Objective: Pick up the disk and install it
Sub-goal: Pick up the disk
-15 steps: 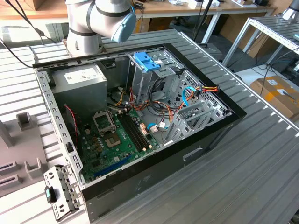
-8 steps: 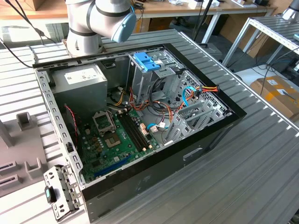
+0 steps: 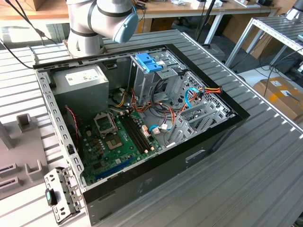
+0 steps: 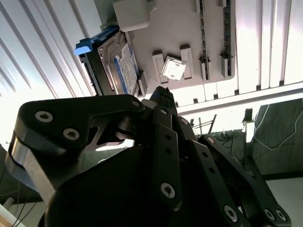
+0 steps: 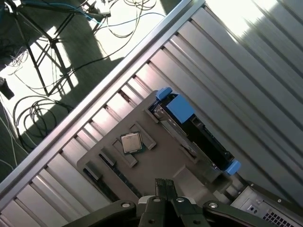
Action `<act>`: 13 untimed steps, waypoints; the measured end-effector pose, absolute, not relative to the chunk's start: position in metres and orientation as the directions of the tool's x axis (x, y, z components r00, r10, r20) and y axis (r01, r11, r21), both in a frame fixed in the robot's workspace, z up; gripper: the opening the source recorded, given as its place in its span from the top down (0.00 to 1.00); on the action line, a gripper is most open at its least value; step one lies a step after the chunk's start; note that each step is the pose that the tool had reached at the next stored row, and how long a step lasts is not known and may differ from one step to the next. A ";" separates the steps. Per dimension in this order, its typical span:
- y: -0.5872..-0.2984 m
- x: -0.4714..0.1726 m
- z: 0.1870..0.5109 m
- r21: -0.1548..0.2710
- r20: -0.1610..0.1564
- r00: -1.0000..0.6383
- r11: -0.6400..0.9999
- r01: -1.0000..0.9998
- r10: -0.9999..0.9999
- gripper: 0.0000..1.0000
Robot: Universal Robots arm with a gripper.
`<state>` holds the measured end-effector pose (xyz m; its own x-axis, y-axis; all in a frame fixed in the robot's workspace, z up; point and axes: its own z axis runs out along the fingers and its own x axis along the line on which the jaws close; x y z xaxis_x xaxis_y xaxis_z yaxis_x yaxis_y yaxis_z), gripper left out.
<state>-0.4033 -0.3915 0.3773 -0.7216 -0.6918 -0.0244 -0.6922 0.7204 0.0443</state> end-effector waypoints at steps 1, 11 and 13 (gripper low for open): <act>-0.391 -0.403 0.377 0.044 -0.025 -0.719 0.718 -0.695 -0.695 0.89; -0.391 -0.403 0.377 0.044 -0.024 -0.687 0.686 -0.727 -0.726 0.89; -0.391 -0.403 0.377 0.044 -0.024 -0.679 0.677 -0.734 -0.734 0.89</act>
